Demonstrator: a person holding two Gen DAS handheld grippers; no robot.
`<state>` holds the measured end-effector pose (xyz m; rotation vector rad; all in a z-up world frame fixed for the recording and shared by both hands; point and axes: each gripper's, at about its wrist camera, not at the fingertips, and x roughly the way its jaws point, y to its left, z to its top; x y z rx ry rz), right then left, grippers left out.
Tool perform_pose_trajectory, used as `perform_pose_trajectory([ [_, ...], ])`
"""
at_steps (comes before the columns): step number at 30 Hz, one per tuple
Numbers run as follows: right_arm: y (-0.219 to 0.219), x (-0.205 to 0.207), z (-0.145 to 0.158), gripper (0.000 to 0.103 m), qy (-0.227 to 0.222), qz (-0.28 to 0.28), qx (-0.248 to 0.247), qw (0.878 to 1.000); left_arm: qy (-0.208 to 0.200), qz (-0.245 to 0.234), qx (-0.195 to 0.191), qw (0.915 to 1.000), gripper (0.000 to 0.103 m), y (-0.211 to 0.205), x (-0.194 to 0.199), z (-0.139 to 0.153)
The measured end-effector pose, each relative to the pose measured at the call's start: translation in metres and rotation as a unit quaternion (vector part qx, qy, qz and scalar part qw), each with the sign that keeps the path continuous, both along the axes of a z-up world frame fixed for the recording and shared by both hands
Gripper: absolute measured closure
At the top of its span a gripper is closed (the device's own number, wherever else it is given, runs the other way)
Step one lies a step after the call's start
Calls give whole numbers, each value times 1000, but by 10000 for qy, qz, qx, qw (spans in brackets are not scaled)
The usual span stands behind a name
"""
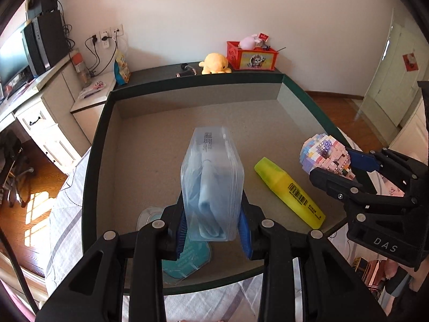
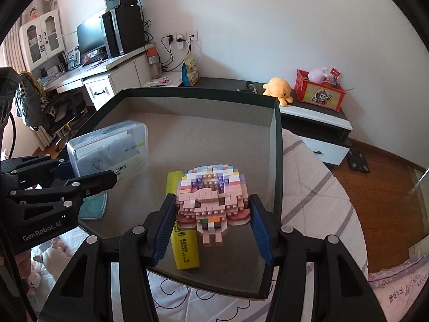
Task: Organize rigid objects
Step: 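Place the clear box and block figure into the pink box, opening both tools, then pull both tools back from the pink box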
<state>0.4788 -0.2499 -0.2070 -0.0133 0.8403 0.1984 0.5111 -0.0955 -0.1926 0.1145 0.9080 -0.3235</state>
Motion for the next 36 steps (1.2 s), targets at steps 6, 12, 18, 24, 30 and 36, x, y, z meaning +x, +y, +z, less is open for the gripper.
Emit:
perform_pose_trajectory([
  [6, -8, -18, 13, 28, -233, -198, 224, 9993, -359, 198, -277, 9988, 35, 14, -27, 18],
  [12, -4, -73, 48, 20, -734, -371, 292, 9962, -1239, 609, -316, 9899, 4, 40, -99, 60],
  [18, 10, -166, 86, 16, -1490, -379, 424, 9872, -1963, 977, -413, 9748, 0, 65, -193, 89],
  [24, 26, -256, 108, 16, -2071, -470, 466, 9761, -2411, 1371, -429, 9598, 0, 78, -280, 103],
  [30, 38, -321, 115, 15, -2443, -685, 217, 9670, -2585, 1506, -468, 9531, 0, 86, -342, 101],
  [36, 44, -354, 119, 15, -2559, -739, 114, 9638, -2825, 1548, -452, 9456, 0, 90, -373, 108],
])
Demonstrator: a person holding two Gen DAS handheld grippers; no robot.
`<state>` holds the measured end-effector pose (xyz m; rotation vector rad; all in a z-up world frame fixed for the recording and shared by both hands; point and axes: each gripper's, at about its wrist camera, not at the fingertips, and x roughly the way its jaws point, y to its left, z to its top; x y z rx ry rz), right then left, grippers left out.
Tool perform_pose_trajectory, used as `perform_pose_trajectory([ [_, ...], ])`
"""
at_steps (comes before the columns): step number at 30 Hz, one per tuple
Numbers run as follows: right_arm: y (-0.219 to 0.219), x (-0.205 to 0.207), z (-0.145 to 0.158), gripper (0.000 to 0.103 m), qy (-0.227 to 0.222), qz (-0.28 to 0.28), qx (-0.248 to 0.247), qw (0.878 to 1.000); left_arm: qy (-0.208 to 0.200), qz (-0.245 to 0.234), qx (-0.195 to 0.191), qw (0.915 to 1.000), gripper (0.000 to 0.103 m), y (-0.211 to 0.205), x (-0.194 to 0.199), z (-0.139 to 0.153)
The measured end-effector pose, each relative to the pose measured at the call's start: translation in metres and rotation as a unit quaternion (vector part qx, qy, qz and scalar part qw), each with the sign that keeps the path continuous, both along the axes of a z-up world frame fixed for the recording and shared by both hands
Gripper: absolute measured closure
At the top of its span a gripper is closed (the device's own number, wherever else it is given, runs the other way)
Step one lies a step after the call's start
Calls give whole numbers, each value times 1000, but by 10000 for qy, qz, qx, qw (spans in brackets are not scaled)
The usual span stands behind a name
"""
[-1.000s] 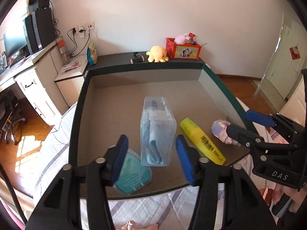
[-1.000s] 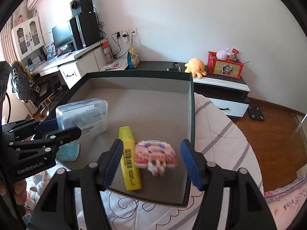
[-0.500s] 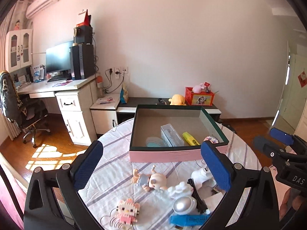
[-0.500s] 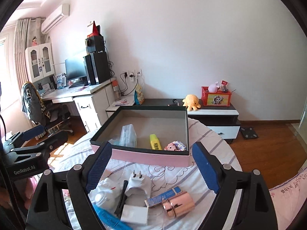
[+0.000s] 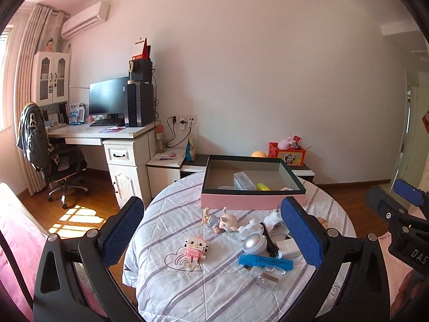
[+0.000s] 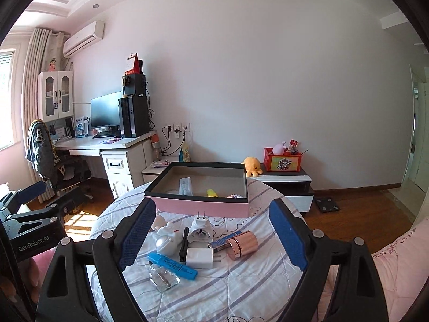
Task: Organize rigid objects
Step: 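Pull both tools back from the pink box, then grasp the glass bottle with the left tool while the right tool grasps the rose-gold canister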
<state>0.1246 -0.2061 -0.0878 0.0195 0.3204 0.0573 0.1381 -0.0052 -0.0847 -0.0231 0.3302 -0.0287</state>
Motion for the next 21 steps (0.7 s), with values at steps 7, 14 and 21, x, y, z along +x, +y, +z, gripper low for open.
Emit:
perform_pose_trajectory([
  [7, 0, -17, 4, 15, -78, 25, -34, 10000, -123, -18, 188, 9997, 0, -4, -19, 4],
  [14, 0, -21, 4, 15, -110, 39, -54, 9999, -227, 62, 145, 9996, 0, -1, -21, 6],
  [21, -9, -9, -11, 15, 106, -63, 0, 9999, 101, 106, 69, 9999, 0, 10, -2, -9],
])
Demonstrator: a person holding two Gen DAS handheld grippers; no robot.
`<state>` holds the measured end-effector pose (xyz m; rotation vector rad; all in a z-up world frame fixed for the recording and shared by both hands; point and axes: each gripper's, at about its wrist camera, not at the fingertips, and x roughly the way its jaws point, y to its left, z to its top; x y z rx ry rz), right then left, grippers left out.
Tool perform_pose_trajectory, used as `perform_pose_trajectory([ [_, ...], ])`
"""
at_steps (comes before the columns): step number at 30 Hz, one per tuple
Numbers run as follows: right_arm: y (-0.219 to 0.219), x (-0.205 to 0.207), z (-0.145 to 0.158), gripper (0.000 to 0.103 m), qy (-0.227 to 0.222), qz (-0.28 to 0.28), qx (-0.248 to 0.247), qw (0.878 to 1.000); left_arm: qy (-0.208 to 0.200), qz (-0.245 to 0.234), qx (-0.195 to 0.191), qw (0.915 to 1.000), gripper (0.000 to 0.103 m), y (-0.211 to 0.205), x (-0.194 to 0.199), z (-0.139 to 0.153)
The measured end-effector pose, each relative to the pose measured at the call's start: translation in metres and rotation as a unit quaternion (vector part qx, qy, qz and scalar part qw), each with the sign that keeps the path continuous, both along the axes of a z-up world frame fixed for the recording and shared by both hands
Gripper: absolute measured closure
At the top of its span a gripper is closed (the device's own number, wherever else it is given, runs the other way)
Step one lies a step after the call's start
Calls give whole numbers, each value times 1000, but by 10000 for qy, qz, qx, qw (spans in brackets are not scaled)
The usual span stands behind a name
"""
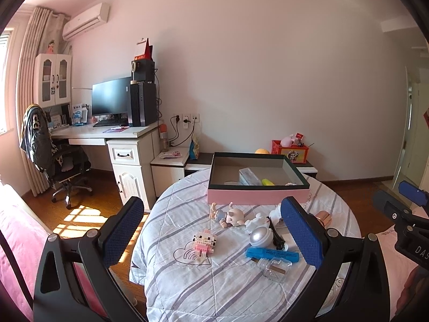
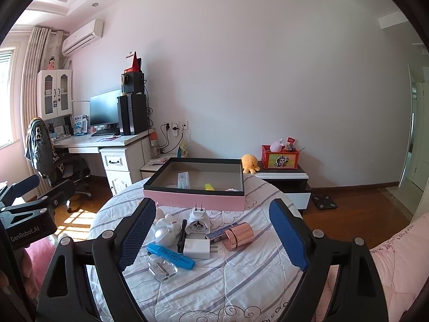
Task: Organize rigid objects
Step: 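Grasp the glass bottle with the left tool while the right tool grasps the rose-gold canister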
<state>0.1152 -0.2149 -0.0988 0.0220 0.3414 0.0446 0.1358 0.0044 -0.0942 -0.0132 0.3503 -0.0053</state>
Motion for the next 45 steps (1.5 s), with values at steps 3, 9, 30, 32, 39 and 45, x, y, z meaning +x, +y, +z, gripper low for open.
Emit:
perform_pose_trajectory([
  [3, -8, 11, -14, 15, 202, -70, 42, 9998, 247, 86, -29, 9997, 0, 7, 12, -12],
  [9, -27, 38, -55, 15, 741, -195, 192, 9969, 1062, -280, -195, 9938, 0, -7, 41, -56],
  [30, -69, 107, -141, 15, 1904, -232, 465, 9803, 2302, -1174, -6, 9660, 28, -61, 95, -151],
  [32, -68, 118, -144, 15, 1942, -157, 456, 9798, 2282, -1070, 23, 9677, 28, -52, 96, -150],
  [39, -62, 160, -148, 15, 2071, 106, 259, 9779, 2203, -678, 42, 9731, 28, -25, 108, -145],
  [45, -61, 187, -152, 18, 2168, 628, 289, 9738, 2125, -592, 73, 9753, 28, -18, 115, -141],
])
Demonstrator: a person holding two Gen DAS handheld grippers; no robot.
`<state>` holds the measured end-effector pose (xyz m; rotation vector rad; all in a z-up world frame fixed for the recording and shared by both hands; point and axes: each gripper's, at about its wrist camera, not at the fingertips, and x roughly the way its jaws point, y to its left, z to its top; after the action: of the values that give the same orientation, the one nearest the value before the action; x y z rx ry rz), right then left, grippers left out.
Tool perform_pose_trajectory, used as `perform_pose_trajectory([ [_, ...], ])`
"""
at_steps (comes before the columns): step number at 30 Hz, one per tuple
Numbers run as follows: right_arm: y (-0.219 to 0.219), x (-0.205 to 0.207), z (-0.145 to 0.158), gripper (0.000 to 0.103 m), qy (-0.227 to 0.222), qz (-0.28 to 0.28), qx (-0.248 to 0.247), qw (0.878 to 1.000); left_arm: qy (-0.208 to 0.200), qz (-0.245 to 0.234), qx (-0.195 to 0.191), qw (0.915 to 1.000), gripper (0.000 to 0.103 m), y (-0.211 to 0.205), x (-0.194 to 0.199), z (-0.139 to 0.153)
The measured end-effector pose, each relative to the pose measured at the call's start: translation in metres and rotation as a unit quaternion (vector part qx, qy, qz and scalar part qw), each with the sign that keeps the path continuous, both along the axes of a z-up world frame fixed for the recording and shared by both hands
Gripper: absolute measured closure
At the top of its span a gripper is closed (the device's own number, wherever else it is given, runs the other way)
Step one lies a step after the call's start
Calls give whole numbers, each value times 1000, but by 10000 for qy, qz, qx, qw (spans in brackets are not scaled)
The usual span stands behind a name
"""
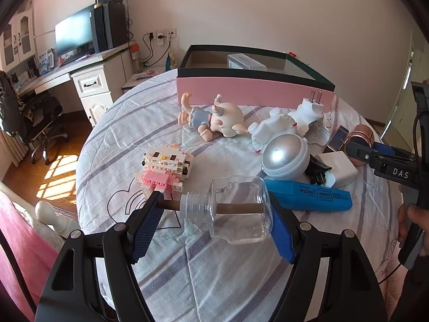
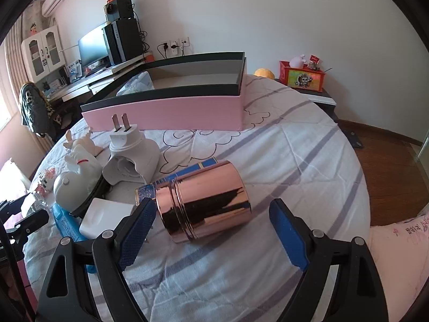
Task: Organize rigid objects
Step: 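Grasp the glass bottle with the left tool while the right tool grasps the rose-gold canister, then carry the glass bottle and rose-gold canister over the pink box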
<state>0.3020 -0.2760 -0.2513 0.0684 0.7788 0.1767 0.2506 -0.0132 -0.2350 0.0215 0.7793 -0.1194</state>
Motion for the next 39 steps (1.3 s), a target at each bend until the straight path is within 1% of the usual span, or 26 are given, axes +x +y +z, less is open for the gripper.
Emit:
perform_pose_trajectory([
  [1, 0, 2, 0, 30, 11, 51, 12, 10000, -11, -2, 4, 10000, 28, 0, 0, 0],
  [2, 1, 3, 0, 39, 6, 117, 28, 9999, -28, -21, 13, 10000, 28, -1, 0, 1],
  [3, 2, 4, 0, 42, 36, 153, 28, 9999, -39, -42, 23, 10000, 28, -2, 1, 1],
  [6, 5, 0, -1, 43, 11, 210, -48, 9998, -51, -106, 23, 9999, 28, -7, 0, 1],
  [10, 9, -17, 5, 44, -176, 170, 47, 9997, -206, -166, 24, 9996, 28, -11, -8, 11],
  [13, 18, -38, 21, 47, -485, 114, 98, 9987, -452, -160, 59, 9988, 28, -14, -17, 25],
  [16, 32, -62, 44, 47, -947, 99, 107, 9954, -805, -140, 96, 9966, 28, -18, -26, 46],
  [18, 43, -76, 60, 47, -1245, 139, 67, 9921, -1070, -92, 154, 9941, 28, -21, -33, 60],
  [20, 53, -85, 73, 47, -1429, 197, 19, 9895, -1315, -23, 236, 9910, 28, -22, -39, 75],
  [24, 65, -99, 99, 47, -1741, 204, -10, 9845, -1769, 110, 246, 9839, 28, -20, -53, 105],
  [28, 74, -115, 124, 47, -2057, 176, -78, 9784, -2208, 251, 321, 9745, 28, -18, -66, 130],
  [32, 82, -128, 143, 47, -2300, 143, -123, 9730, -2456, 374, 310, 9682, 28, -15, -76, 146],
  [39, 89, -134, 156, 47, -2437, 175, -221, 9694, -2623, 397, 209, 9640, 28, -8, -82, 158],
])
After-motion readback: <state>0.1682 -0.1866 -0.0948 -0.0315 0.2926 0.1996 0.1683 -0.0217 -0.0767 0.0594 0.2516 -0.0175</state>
